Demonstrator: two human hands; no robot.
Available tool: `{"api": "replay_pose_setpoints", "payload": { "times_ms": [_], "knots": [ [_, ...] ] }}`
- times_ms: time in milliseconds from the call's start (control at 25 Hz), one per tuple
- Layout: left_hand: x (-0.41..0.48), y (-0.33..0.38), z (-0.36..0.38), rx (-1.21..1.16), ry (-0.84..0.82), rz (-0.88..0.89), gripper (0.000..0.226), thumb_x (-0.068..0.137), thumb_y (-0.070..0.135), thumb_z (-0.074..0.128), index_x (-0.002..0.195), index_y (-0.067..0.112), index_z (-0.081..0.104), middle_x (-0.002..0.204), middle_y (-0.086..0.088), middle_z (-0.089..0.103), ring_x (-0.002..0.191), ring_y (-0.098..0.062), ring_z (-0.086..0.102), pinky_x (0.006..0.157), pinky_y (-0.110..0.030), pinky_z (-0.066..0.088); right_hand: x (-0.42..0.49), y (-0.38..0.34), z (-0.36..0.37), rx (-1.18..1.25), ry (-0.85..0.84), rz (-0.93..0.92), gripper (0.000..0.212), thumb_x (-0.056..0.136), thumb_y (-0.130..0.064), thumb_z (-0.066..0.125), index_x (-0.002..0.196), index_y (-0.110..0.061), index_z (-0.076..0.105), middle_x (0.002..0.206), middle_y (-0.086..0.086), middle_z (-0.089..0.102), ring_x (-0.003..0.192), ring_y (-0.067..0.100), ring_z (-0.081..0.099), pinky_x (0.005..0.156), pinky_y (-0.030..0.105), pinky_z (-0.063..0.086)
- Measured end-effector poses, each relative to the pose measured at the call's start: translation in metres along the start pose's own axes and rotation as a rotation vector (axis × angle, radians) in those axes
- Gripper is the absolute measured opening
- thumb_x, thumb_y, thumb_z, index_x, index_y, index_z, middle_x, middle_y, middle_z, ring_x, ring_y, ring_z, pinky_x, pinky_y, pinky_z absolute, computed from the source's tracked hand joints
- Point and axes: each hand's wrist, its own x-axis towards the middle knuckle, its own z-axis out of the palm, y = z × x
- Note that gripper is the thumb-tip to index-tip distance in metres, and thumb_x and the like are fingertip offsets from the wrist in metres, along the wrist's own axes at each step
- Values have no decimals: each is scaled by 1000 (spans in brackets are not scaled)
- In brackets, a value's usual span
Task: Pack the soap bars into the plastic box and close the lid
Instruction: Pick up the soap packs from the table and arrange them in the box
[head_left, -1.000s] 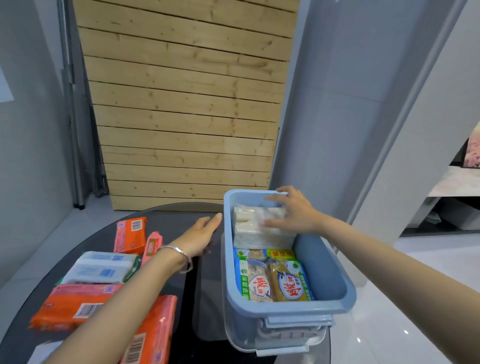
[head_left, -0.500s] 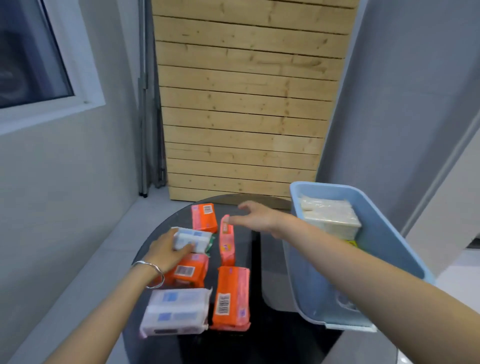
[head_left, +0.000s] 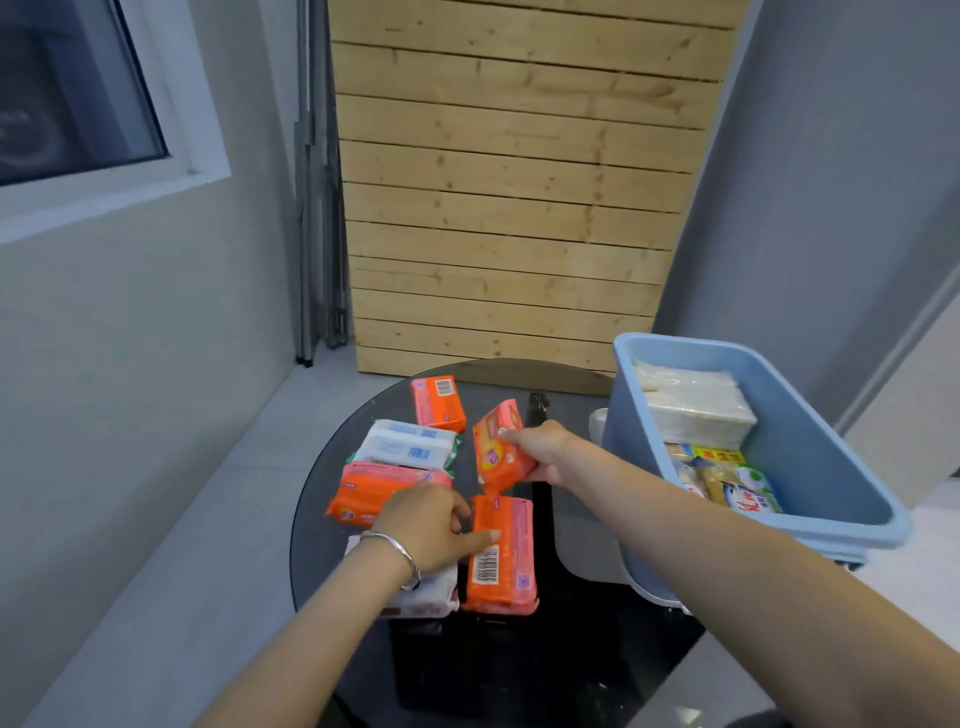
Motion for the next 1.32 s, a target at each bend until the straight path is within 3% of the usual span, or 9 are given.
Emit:
{"api": "replay_pose_setpoints", "payload": {
  "times_ms": [200, 320, 480, 600, 760, 880, 960, 1080, 1320],
  "knots": [
    [5, 36, 14, 405, -95, -72, 80, 67, 85, 33, 100, 17, 59, 101, -5, 67, 96, -25, 61, 80, -34, 39, -28, -32, -10, 263, -90, -125, 43, 90, -12, 62, 130, 0, 50, 127, 21, 62, 111, 34, 63, 83, 44, 51],
    [18, 49, 22, 401, -182, -183, 96, 62, 89, 31, 117, 12, 49, 113, -6, 62, 105, -27, 59, 88, -37, 40, -53, -49, -18, 314, -161, -182, 39, 92, -12, 58, 129, -2, 51, 128, 20, 62, 99, 28, 62, 83, 40, 51],
    [31, 54, 20, 372, -229, -234, 90, 65, 79, 40, 122, 10, 44, 114, -6, 61, 104, -27, 60, 82, -34, 39, -83, -57, -43, 390, -247, -129, 35, 93, -12, 57, 126, -1, 52, 116, 16, 67, 80, 20, 65, 66, 34, 56],
    [36, 46, 7, 17, -203, -199, 65, 67, 72, 49, 103, 17, 51, 104, -5, 62, 93, -24, 60, 73, -29, 41, -100, -63, -77, 449, -293, -160, 19, 94, -13, 54, 108, -1, 58, 87, 11, 71, 71, 17, 69, 61, 29, 59],
    [44, 43, -9, -595, 42, -188, 29, 82, 52, 53, 79, 24, 48, 77, 5, 58, 65, -8, 56, 52, -14, 40, -111, -64, -151, 574, -187, -207, 30, 93, -13, 55, 120, 0, 54, 105, 16, 67, 82, 24, 71, 65, 36, 60],
    [54, 58, -22, -1223, 139, -269, 32, 93, 42, 42, 84, 15, 58, 71, -4, 68, 63, -17, 64, 67, -31, 55, -109, -45, -192, 433, -54, -164, 31, 94, -14, 53, 124, -5, 52, 97, 15, 68, 69, 24, 72, 55, 38, 61],
    [58, 69, -32, -1570, 129, -262, 37, 93, 42, 43, 95, 9, 60, 78, -8, 73, 69, -18, 69, 61, -38, 58, -97, -26, -205, 294, -26, -72, 40, 95, -12, 51, 133, -1, 47, 106, 19, 66, 82, 29, 66, 74, 45, 57],
    [59, 86, -42, -1800, 37, -173, 51, 90, 48, 45, 119, 8, 54, 111, -20, 64, 91, -27, 65, 69, -43, 53, -85, -11, -204, 211, -80, 11, 46, 92, -6, 54, 136, -1, 43, 125, 21, 60, 101, 33, 61, 95, 48, 48],
    [48, 109, -51, -1884, -31, -122, 57, 92, 48, 41, 131, 7, 47, 122, -29, 59, 106, -41, 61, 69, -45, 60, -64, 5, -200, -135, -149, 24, 39, 93, -16, 58, 130, -4, 52, 119, 14, 66, 100, 26, 66, 82, 37, 57]
  ]
}}
